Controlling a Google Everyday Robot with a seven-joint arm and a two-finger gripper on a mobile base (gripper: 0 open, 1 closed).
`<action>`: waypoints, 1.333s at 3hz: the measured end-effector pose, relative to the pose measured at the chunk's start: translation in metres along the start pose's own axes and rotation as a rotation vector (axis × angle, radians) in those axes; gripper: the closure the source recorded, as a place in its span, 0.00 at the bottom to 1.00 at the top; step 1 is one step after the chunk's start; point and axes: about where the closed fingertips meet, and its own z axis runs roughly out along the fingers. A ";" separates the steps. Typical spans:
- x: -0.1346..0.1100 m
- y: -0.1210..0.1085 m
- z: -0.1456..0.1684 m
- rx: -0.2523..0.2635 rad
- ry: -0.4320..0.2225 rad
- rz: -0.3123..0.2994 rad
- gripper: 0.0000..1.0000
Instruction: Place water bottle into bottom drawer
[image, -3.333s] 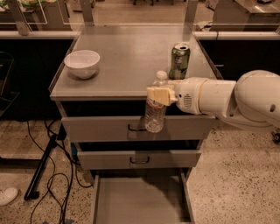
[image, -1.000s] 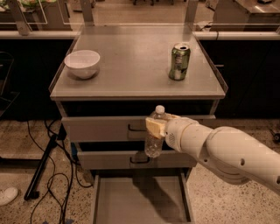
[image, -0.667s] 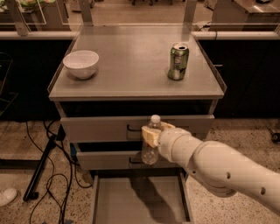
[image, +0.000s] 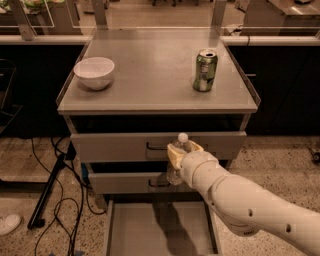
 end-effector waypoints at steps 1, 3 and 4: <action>0.002 0.001 0.000 0.005 0.003 0.003 1.00; 0.061 0.013 0.017 0.110 0.039 0.089 1.00; 0.085 0.012 0.029 0.157 0.044 0.138 1.00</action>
Offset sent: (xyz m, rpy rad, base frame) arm -0.0222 0.0114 -0.0510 0.0050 0.0858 -0.1224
